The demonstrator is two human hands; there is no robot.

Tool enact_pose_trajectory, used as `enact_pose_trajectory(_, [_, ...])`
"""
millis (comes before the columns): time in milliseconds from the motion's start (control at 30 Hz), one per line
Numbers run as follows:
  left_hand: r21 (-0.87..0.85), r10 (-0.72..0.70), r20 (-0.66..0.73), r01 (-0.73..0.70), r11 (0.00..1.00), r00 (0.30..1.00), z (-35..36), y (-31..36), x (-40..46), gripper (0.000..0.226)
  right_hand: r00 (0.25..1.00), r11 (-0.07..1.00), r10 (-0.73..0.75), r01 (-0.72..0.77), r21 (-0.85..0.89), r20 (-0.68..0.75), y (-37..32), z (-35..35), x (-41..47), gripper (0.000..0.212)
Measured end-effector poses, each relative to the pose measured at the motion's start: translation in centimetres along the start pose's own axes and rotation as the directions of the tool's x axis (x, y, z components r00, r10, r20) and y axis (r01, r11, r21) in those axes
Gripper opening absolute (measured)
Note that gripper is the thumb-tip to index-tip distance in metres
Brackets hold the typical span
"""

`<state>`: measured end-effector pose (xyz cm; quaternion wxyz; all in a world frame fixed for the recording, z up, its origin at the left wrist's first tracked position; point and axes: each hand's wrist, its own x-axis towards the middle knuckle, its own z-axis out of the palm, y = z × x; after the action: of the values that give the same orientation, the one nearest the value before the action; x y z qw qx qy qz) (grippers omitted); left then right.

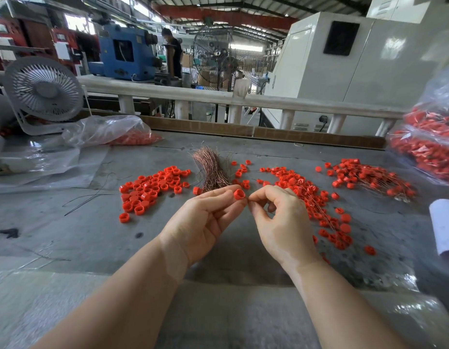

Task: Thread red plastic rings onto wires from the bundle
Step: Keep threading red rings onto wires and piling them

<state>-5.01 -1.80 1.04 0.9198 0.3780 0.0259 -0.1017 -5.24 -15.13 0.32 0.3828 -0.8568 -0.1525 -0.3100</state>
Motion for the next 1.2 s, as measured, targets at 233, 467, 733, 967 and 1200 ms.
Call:
enact_pose_trajectory(233, [0.036,0.01,-0.007,-0.01,0.999,1.0,-0.34,-0.07,0.26,0.018,1.0,1.0,-0.001,0.001,0.001,-0.001,-0.05,0.02,0.07,0.013])
enact_pose_trajectory(467, [0.015,0.016,-0.018,-0.016,1.0,1.0,-0.14,-0.08,-0.05,0.019,1.0,1.0,-0.009,0.009,-0.004,-0.001,0.02,0.16,0.15,0.012])
enact_pose_trajectory(733, [-0.01,0.013,-0.01,-0.014,1.0,1.0,-0.08,-0.04,-0.06,0.022,1.0,1.0,-0.014,0.014,-0.007,0.006,0.22,0.25,0.2,0.011])
enact_pose_trajectory(967, [0.009,0.01,0.019,-0.011,1.0,1.0,-0.12,-0.06,-0.09,0.027,1.0,1.0,-0.003,0.003,-0.007,0.012,0.35,0.26,0.16,0.01])
enact_pose_trajectory(1200, [0.035,0.027,0.087,-0.03,0.999,0.996,-0.21,-0.19,-0.18,0.025,0.998,0.995,0.028,-0.033,0.091,0.06,0.84,0.29,0.32,0.009])
